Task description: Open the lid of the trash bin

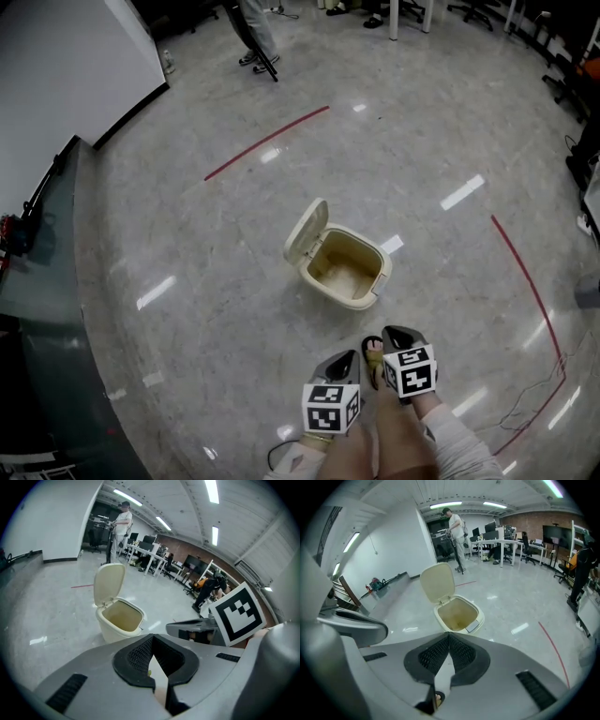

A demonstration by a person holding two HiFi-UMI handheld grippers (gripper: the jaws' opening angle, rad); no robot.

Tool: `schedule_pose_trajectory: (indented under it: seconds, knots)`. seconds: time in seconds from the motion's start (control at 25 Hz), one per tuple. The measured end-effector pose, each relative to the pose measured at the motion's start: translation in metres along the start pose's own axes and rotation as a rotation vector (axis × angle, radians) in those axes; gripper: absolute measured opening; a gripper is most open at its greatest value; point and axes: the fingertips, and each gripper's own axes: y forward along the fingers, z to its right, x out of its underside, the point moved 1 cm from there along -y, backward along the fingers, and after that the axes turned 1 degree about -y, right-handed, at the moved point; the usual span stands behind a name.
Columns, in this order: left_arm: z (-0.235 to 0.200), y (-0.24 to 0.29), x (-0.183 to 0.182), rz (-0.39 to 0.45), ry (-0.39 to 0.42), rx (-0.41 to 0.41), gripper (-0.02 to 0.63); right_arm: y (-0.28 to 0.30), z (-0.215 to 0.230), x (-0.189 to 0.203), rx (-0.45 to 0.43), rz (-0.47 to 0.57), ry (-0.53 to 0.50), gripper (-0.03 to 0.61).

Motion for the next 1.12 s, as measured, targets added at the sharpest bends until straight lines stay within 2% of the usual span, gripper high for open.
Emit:
schedule_pose_trajectory:
  seconds: [0.44,0.64,0.88,1.12]
  knots:
    - [0.046,-0.110,-0.027,0.046,0.061,0.022,0.003,-0.157,-0.067,-0.038,-0.010,0.134,-0.046,0.005]
    - [0.078,-0.158,-0.040,0.063,0.114,0.059,0.003,-0.221,-0.090,-0.059,-0.025,0.203,-0.088,0.005]
    - [0.102,-0.199,-0.047,0.094,0.149,0.083,0.003,-0.273,-0.112,-0.077,-0.055,0.283,-0.130,0.005]
    - [0.112,-0.218,-0.062,0.146,0.179,0.076,0.003,-0.294,-0.116,-0.085,-0.062,0.346,-0.136,0.005]
